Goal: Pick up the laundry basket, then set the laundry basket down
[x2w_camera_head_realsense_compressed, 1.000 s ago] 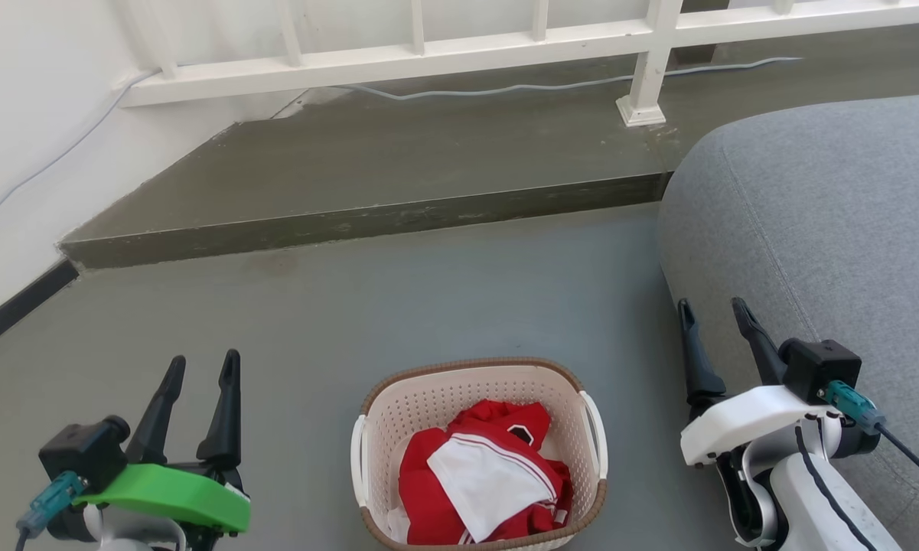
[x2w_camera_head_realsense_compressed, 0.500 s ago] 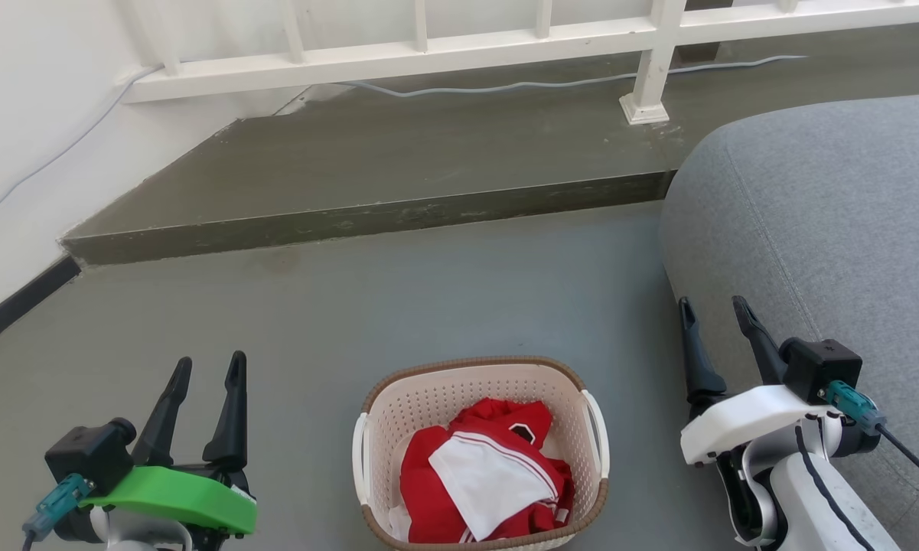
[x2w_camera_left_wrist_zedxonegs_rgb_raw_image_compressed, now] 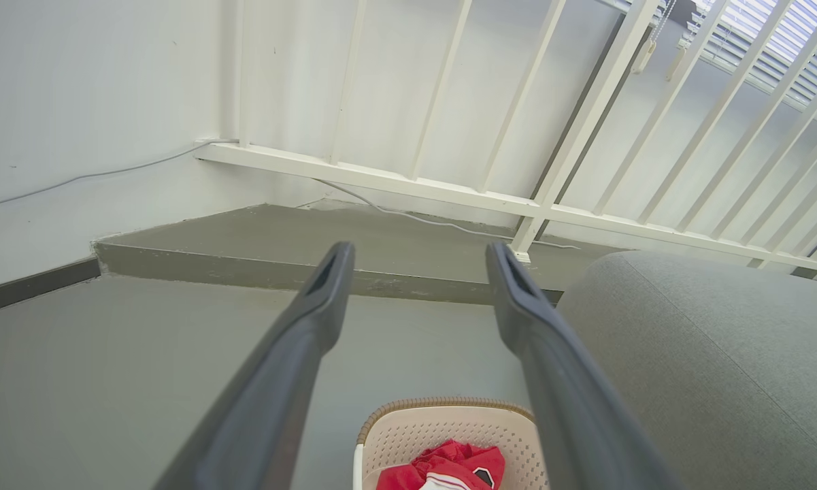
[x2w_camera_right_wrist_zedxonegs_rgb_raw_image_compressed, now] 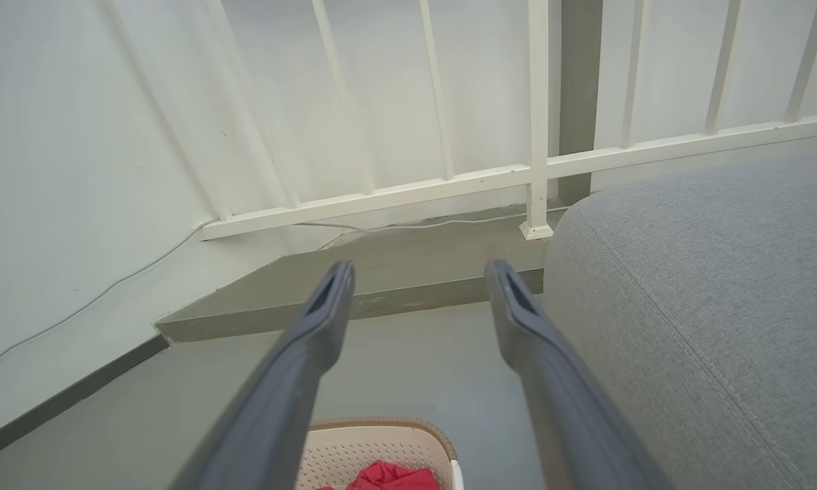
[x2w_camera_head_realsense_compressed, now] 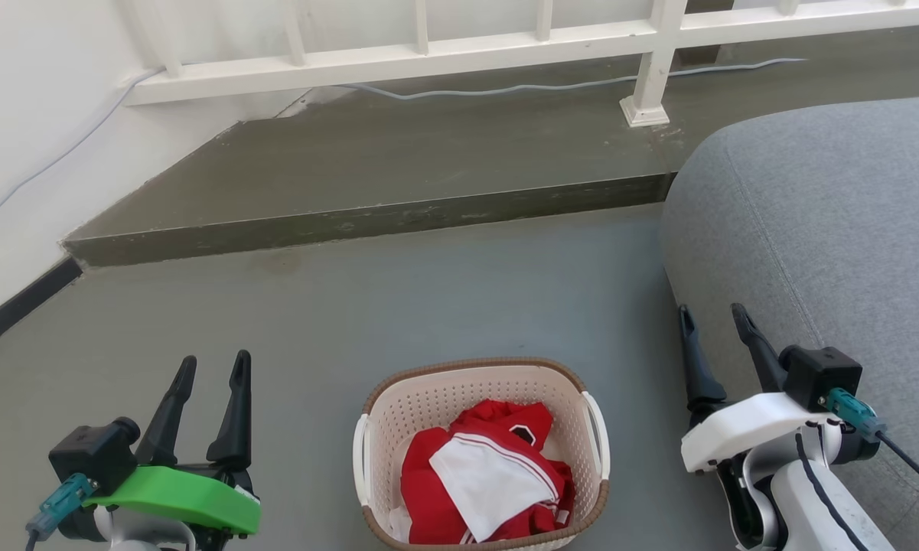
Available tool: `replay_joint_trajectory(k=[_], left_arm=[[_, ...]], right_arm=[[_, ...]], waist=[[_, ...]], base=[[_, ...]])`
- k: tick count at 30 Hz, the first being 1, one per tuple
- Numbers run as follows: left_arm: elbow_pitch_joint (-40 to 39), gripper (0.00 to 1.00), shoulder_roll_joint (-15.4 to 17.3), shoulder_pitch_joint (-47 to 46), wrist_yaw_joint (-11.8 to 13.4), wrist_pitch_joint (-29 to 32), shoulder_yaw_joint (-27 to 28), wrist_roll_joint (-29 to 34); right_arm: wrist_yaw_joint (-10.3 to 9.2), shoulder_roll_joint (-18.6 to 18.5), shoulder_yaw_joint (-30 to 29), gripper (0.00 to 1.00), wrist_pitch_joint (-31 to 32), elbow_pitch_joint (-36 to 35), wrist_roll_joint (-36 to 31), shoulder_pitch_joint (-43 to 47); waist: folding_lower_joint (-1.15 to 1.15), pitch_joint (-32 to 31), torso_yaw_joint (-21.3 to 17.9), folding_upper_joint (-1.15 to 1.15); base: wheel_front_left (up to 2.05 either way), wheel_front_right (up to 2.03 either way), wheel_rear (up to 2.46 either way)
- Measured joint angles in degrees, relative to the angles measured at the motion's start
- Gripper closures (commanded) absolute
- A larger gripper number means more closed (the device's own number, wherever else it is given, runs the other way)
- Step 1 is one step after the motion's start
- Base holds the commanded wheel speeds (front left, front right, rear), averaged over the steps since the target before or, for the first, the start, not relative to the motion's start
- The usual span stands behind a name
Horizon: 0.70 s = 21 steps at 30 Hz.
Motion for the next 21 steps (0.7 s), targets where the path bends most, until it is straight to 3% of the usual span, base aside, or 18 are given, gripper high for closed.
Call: replay_joint_trajectory(k=[3, 4, 13, 21], left_arm=[[-0.1, 0.00, 0.0, 0.0, 0.0, 0.0, -0.1, 0.0], [-0.1, 1.00, 0.0, 0.0, 0.0, 0.0, -0.4, -0.4], [3.2, 1.00, -2.0, 1.3, 0.0, 0.4, -1.1, -1.5], [3.2, 1.00, -2.2, 1.3, 0.0, 1.6, -0.2, -6.9]], right_arm=[[0.14, 0.2, -0.1, 0.00, 0.0, 0.0, -0.1, 0.1], [0.14, 0.3, -0.2, 1.00, 0.0, 0.0, -0.2, 0.1], [0.22, 1.3, -0.3, 1.00, 0.2, 3.1, 0.9, 3.2], [1.13, 1.3, -2.1, 1.00, 2.0, 3.1, 7.0, 3.1]], waist=[[0.00, 0.0, 0.1, 0.00], [0.00, 0.1, 0.1, 0.00], [0.00, 0.0, 0.2, 0.00], [0.00, 0.0, 0.4, 0.00]], base=[[0.00, 0.00, 0.00], [0.00, 0.00, 0.00], [0.00, 0.00, 0.00], [0.00, 0.00, 0.00]])
